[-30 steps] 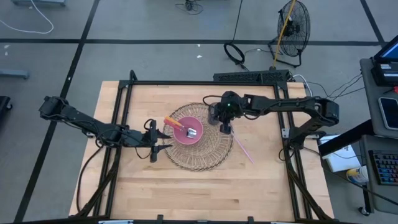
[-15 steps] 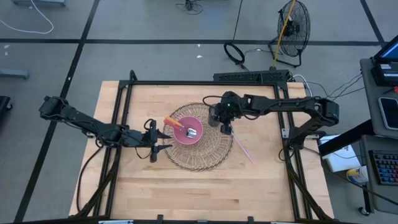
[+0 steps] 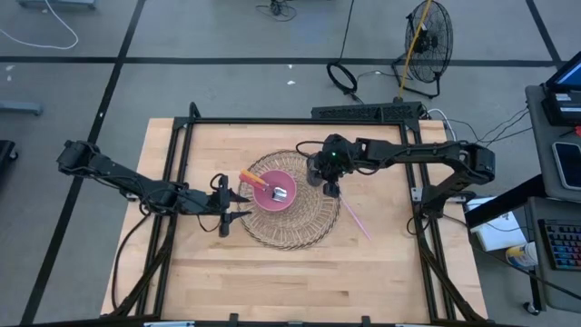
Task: Pick & Place Utensil
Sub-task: Put the blue cup on the brown mat to the top right of the pink bowl
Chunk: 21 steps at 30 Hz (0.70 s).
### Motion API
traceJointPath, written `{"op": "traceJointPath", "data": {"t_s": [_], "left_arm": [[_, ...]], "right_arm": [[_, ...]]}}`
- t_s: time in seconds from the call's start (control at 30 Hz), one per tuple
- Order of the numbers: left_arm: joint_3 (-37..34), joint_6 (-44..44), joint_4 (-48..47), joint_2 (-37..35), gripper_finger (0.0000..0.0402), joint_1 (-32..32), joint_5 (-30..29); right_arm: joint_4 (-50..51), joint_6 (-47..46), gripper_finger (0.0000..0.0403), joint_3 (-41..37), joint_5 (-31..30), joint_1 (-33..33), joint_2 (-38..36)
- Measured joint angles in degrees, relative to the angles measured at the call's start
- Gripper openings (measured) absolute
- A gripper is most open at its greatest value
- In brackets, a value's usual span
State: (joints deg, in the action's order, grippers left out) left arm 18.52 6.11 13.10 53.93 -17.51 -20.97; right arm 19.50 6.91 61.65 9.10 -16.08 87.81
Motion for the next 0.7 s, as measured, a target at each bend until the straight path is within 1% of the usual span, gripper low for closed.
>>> {"op": "traceJointPath", "data": {"t_s": [0.17,0.23,0.47,0.7], "left_arm": [[0.0,0.0,0.0,0.0,0.017,0.0,0.0],[0.0,0.0,0.0,0.0,0.017,0.0,0.0],[0.0,0.0,-0.1,0.0,0.017,0.0,0.0],[0.0,0.2,-0.9,0.0,0.017,0.0,0.0]], "right_arm": [[-0.3,0.5,0.0015,0.0,0.3,0.0,0.0],[-1.0,0.7,0.0025,0.0,1.6,0.0,0.0],[-1.7,0.7,0.0062,0.0,1.7,0.0,0.0],[-1.7,1.3,0.007,0.0,1.7,0.0,0.0]]}}
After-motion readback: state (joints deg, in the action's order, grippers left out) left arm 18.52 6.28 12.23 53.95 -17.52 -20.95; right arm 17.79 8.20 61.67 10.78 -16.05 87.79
